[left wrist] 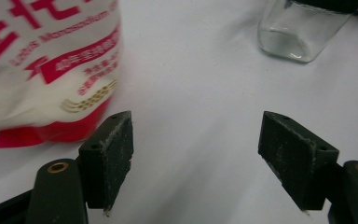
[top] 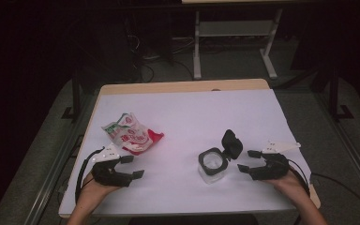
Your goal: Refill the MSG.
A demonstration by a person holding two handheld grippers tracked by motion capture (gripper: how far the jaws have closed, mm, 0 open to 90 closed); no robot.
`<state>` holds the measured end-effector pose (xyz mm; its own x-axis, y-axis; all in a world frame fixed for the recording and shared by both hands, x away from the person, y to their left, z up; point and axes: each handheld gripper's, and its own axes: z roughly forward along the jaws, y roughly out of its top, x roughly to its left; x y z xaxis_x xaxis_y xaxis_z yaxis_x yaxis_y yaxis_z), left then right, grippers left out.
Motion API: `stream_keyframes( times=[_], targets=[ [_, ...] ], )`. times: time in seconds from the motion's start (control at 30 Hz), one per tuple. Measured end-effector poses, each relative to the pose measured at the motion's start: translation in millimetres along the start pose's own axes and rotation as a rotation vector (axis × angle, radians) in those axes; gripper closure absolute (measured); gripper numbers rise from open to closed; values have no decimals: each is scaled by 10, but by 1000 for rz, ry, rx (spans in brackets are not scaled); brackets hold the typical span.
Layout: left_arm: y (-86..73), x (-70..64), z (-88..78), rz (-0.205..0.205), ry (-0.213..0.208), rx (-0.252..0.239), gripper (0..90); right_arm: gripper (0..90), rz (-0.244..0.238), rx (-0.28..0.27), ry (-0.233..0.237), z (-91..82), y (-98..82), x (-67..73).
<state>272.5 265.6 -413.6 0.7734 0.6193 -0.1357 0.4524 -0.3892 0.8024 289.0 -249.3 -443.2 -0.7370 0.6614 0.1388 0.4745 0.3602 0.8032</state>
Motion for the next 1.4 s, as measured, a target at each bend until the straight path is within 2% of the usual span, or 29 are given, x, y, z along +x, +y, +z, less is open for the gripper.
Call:
stream_keyframes(
  times=[0.33, 0.63, 0.97, 1.13, 1.23, 1.4],
  targets=[
    [-67, 191, -189, -33, 54, -28, 283, 259, 6, 5, 6, 7, -13, -12],
    [-89, 350, -261, -41, 109, -15, 271, 259, 8, 10, 7, 15, -19, -12],
    [42, 485, -239, -34, 158, -71, 253, 259, 7, 2, 0, 14, -3, -14],
    [121, 513, -203, -33, 149, -97, 253, 258, 9, 3, 0, 14, 2, -11],
    [151, 550, -167, -27, 154, -82, 252, 258, 8, 3, -2, 20, 2, -14],
    [235, 599, -97, -10, 151, -86, 253, 259, 11, 7, -1, 25, -4, -25]
  ],
)
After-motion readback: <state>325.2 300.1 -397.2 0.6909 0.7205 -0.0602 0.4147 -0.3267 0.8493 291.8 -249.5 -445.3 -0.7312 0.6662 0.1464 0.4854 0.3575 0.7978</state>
